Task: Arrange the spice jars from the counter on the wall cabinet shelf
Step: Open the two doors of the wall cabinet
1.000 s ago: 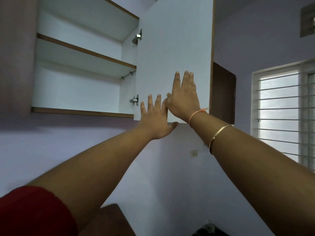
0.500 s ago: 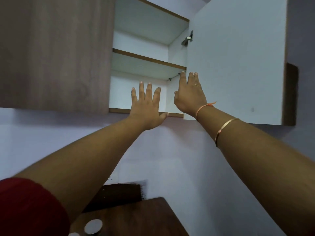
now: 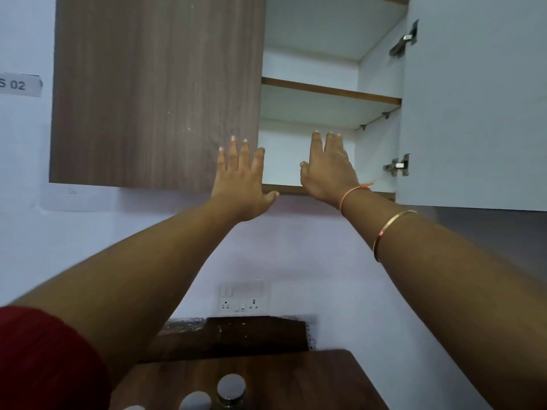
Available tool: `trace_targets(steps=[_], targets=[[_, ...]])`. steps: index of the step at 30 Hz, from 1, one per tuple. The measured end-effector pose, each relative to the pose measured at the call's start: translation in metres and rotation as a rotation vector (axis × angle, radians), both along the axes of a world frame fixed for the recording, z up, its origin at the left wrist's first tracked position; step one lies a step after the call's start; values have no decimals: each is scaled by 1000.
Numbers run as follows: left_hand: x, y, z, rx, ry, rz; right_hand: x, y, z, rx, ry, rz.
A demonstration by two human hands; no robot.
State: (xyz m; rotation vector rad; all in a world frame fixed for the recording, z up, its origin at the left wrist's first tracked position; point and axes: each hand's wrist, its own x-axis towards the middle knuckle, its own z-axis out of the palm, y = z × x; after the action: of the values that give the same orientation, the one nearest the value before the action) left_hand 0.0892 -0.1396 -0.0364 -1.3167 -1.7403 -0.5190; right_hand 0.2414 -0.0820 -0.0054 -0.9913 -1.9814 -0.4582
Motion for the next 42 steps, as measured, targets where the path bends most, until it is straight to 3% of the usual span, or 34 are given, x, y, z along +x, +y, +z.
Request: trace_targets(steps=[11,20,27,33,42], targets=[[-63,75,9,19,70,107,-76,84,13,-69,101,214],[-106,133,15,41,180,207,-130,137,31,-225,360,616],[-134,157,16,134,277,124,-175,145,52,-375,624,980],[-141,166,14,142,283,123,-194,159,60,-544,790,991],[-129,143,15,51,260,134,-194,137,54,-483,839,922]])
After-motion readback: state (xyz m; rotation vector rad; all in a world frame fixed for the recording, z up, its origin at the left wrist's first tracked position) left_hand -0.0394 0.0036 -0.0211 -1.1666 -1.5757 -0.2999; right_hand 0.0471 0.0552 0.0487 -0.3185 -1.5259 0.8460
